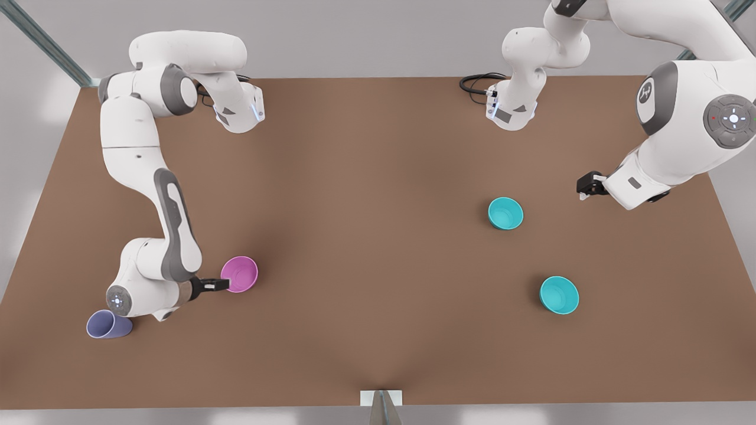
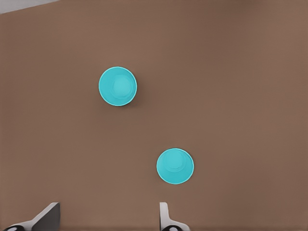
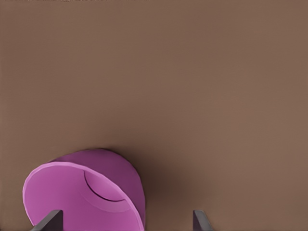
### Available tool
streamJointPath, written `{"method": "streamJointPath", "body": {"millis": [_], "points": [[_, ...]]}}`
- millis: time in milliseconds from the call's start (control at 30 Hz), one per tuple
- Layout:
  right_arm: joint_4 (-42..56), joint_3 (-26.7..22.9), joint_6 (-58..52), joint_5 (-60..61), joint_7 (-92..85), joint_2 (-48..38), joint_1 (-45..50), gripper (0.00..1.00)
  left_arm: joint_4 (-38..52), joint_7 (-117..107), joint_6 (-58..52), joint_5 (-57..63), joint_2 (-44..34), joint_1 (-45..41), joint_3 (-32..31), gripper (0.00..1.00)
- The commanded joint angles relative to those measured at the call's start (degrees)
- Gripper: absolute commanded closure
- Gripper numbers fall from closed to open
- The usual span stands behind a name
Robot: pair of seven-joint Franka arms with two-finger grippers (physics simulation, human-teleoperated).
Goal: Stack the blue bowl on the pink bowl
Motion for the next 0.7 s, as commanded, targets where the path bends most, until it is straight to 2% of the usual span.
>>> {"method": "streamJointPath", "body": {"millis": [0,233,433,533,600,667], "points": [[0.0,0.0,1.9,1.6,-6.3,0.3,-0.2,0.0,0.0,0.2,0.0,0.0,0.0,0.0,0.0,0.0],[-5.8,0.0,2.0,1.5,-9.8,-1.3,-0.6,0.0,0.0,0.2,0.2,0.0,0.1,0.0,0.0,0.0],[-6.4,0.0,2.2,1.6,-9.2,-0.8,-0.1,0.0,0.0,0.2,0.3,-0.2,0.1,0.0,0.0,0.0],[-6.3,0.0,2.1,1.6,-9.3,-0.9,-0.2,0.58,0.0,0.2,0.2,-0.1,0.2,0.0,0.0,0.0],[-6.3,0.0,2.1,1.6,-9.6,-0.9,-0.2,0.71,0.1,0.2,0.2,0.0,0.2,0.0,0.0,0.0],[-6.2,0.1,2.0,1.6,-9.8,-0.9,-0.3,0.79,0.0,0.2,0.2,0.0,0.2,0.0,0.0,0.0]]}}
